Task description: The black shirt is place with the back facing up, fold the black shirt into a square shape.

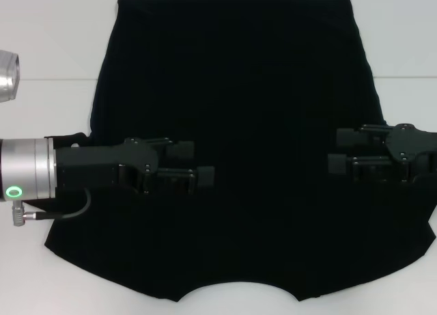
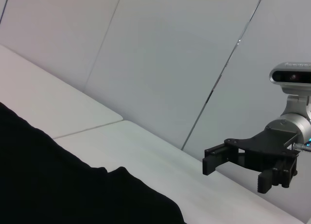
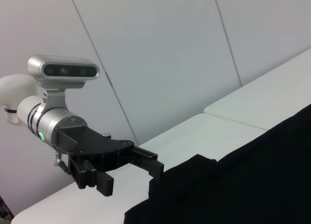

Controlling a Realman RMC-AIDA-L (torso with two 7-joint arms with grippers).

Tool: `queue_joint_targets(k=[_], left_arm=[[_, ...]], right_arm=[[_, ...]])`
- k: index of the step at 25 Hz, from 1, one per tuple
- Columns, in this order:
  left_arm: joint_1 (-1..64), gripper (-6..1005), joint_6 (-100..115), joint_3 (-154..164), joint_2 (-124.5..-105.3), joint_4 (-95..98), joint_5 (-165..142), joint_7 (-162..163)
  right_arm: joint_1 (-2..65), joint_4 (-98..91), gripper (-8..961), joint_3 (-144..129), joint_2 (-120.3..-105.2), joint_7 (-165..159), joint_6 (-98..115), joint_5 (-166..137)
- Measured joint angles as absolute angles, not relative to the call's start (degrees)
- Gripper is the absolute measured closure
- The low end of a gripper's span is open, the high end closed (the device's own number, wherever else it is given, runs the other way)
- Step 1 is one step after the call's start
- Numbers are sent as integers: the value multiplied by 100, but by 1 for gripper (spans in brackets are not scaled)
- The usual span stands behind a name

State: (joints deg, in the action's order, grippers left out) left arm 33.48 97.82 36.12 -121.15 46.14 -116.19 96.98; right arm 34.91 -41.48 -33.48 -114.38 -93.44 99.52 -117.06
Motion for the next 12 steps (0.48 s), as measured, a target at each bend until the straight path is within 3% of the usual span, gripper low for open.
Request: queue_joint_targets(k=[12], left_arm=[[3349, 112, 9771, 3612, -12117, 4605, -11598, 9667]], right_arm=[[3551, -4156, 111, -3348, -11425, -9359, 9949, -11706]])
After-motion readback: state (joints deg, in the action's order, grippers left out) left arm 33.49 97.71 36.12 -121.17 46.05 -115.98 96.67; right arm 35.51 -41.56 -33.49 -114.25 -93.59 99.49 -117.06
